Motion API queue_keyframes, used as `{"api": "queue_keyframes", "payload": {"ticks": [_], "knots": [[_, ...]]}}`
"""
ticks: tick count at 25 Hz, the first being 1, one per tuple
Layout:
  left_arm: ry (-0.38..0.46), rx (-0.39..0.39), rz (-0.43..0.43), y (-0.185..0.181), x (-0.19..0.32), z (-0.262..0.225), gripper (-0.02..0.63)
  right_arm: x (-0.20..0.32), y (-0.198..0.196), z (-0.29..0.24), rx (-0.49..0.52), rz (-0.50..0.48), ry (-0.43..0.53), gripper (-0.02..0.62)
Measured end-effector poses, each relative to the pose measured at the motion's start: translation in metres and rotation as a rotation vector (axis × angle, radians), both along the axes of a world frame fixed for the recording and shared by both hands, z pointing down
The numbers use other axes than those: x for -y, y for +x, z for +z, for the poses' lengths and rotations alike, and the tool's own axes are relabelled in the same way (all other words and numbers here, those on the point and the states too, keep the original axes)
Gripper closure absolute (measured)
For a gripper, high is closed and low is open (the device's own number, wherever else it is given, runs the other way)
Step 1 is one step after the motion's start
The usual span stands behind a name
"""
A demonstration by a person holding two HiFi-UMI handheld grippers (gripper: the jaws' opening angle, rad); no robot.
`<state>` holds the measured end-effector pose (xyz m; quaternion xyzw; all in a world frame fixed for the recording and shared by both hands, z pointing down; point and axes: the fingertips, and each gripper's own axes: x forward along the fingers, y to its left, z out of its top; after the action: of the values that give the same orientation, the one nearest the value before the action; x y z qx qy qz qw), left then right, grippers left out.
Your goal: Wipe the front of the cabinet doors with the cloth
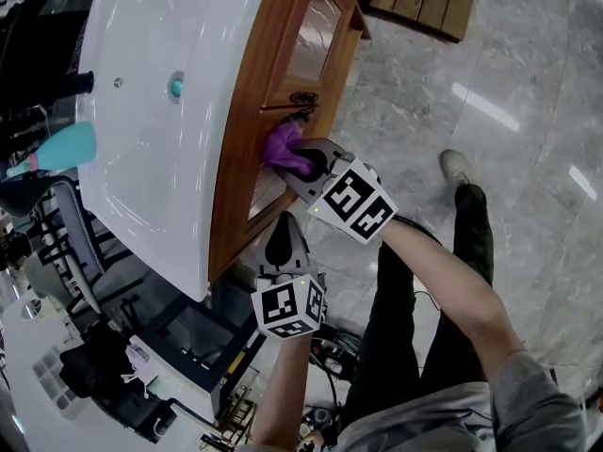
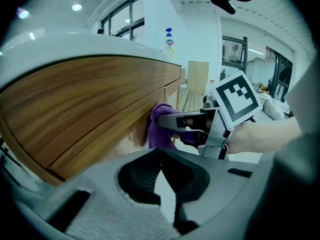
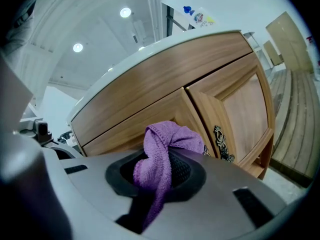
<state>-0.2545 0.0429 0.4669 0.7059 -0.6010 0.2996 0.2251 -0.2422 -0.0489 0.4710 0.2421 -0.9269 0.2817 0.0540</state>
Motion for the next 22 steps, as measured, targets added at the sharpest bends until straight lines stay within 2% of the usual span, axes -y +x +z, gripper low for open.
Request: {"api": "queue_keyframes", "payload": {"ticks": [22], "knots": [[0.002, 0.011, -0.018, 0.001, -0.004, -0.003, 0.598, -0.003, 0.013, -0.049, 0.074, -0.02, 0.093, 0.534]]}}
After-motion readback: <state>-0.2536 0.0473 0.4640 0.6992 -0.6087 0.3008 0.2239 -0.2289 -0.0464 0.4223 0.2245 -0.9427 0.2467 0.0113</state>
